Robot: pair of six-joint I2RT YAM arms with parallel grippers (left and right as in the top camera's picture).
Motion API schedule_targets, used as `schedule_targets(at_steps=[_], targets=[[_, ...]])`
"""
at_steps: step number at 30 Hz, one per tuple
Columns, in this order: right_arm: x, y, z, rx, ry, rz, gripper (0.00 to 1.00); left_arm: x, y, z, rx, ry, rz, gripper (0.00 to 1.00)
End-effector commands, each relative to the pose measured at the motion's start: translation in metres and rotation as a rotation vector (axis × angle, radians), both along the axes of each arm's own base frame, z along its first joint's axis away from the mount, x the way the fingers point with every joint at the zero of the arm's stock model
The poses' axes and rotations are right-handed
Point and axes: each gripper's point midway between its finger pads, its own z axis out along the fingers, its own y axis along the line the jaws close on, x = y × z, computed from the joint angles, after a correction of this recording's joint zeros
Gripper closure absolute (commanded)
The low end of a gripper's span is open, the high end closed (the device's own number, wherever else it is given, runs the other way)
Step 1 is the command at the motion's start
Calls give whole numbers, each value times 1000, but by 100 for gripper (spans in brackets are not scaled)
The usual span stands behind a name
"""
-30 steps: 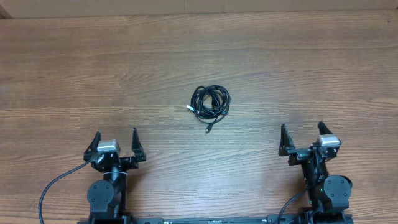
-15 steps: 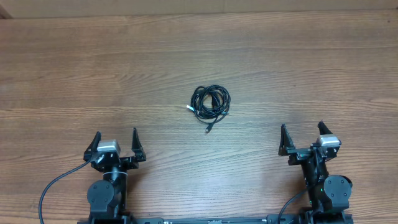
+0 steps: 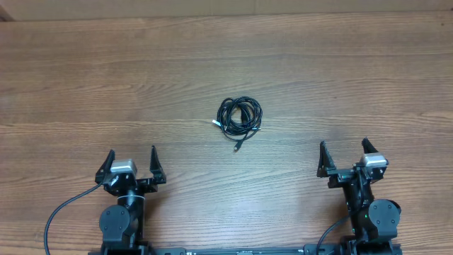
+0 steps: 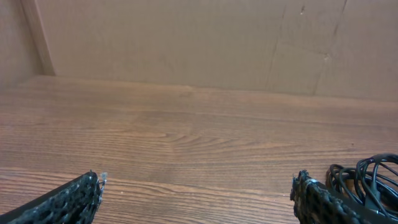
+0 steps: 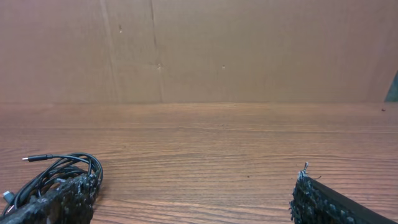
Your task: Untangle cables
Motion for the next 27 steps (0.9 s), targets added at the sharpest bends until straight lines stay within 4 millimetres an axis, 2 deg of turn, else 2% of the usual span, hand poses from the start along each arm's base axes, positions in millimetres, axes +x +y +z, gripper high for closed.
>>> schedule_targets(at_steps=[1, 5, 7, 10, 11, 13, 15, 17, 19, 22, 25, 27], targets=[[0, -2, -1, 2, -7, -12, 0, 0, 0, 0, -16, -6, 0, 1], [0, -2, -1, 2, -7, -12, 0, 0, 0, 0, -19, -7, 1, 0], [0, -2, -1, 2, -7, -12, 0, 0, -22, 1, -158, -9, -117, 1], [0, -2, -1, 2, -7, -12, 0, -12, -76, 7, -524, 51, -411, 0], [0, -2, -1, 2, -7, -12, 0, -16, -86, 8, -614, 80, -466, 0], [0, -2, -1, 2, -7, -12, 0, -20, -94, 13, -759, 110, -504, 1], [0, -2, -1, 2, -7, -12, 0, -21, -96, 26, -818, 79, -531, 0], [0, -2, -1, 2, -7, -12, 0, -30, -105, 58, -763, -34, -646, 0], [0, -2, -1, 2, -7, -12, 0, -47, -110, 103, -655, -225, -754, 0], [0, -2, -1, 2, -7, -12, 0, -72, -102, 164, -578, -463, -785, 0], [0, -2, -1, 2, -7, -12, 0, -89, -93, 213, -532, -557, -738, 0], [0, -2, -1, 2, -7, -12, 0, -101, -96, 241, -454, -558, -738, 1]])
